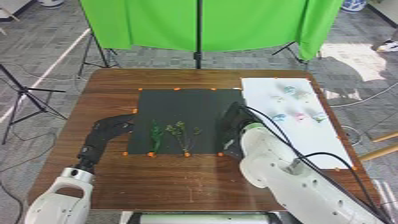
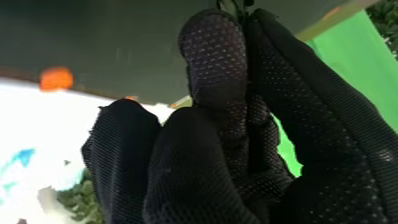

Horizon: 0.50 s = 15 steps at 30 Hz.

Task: Arrange flowers

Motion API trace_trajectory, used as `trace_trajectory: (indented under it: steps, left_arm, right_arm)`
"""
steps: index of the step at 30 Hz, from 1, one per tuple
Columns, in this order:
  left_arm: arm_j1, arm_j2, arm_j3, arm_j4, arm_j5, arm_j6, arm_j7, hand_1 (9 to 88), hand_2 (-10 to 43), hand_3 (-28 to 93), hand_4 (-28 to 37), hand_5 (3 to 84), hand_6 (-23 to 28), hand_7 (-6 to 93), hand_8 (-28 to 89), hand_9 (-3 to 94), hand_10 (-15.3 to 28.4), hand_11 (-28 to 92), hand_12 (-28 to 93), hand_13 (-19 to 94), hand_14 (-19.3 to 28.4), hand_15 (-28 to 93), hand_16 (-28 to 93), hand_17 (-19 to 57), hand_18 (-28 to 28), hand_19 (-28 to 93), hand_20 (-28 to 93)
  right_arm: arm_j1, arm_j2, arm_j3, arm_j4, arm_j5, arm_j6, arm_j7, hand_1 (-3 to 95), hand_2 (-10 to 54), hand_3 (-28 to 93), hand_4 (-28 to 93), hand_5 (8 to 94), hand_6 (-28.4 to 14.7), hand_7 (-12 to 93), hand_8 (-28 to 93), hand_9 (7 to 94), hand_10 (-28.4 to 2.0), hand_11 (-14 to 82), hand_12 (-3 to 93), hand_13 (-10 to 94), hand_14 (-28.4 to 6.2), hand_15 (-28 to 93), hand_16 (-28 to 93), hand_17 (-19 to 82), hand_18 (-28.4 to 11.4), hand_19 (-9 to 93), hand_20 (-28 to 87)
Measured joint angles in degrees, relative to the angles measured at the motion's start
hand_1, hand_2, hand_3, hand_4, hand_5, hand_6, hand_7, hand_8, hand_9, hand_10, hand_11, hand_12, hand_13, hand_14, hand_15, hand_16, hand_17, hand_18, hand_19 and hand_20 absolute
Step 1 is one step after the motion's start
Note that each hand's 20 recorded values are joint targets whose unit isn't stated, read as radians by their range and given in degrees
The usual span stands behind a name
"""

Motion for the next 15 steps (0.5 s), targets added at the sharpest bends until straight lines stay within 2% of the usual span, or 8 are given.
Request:
trace_trajectory:
  steps: [6, 15]
  left_arm:
    - [-0.02, -0.02, 0.0, -0.01, 0.02, -0.02, 0.0, 30.0, 0.0, 60, -15.7, 51.1, 7.0, 11.5, -5, 51.2, 15.8, 22, 13, 42, 20.8, 25, -2, 9.7, 17.0, 24, 19]
    - [-0.03, -0.13, -0.12, -0.01, 0.07, -0.25, 0.0, 29.8, -0.2, 60, -15.7, 50.8, 7.0, 11.5, -5, 50.9, 15.7, 22, 13, 42, 20.9, 25, -2, 9.3, 16.9, 23, 19]
  right_arm:
    - [-0.27, -1.61, -0.54, 1.43, -0.68, 0.63, -0.14, 57.1, -9.5, 55, 5, 81.7, -6.4, 36, 25, 93.6, -9.3, 51.2, 27.0, 94, -0.6, 75, 20, 77, -12.4, 93, 62]
    - [-1.42, -1.99, 0.42, 1.6, -0.63, 0.41, -0.04, 50.5, -9.5, 51, 6, 80.1, -5.5, 36, 23, 92.7, -10.1, 48.7, 27.2, 94, -0.6, 72, 20, 76, -11.7, 93, 59]
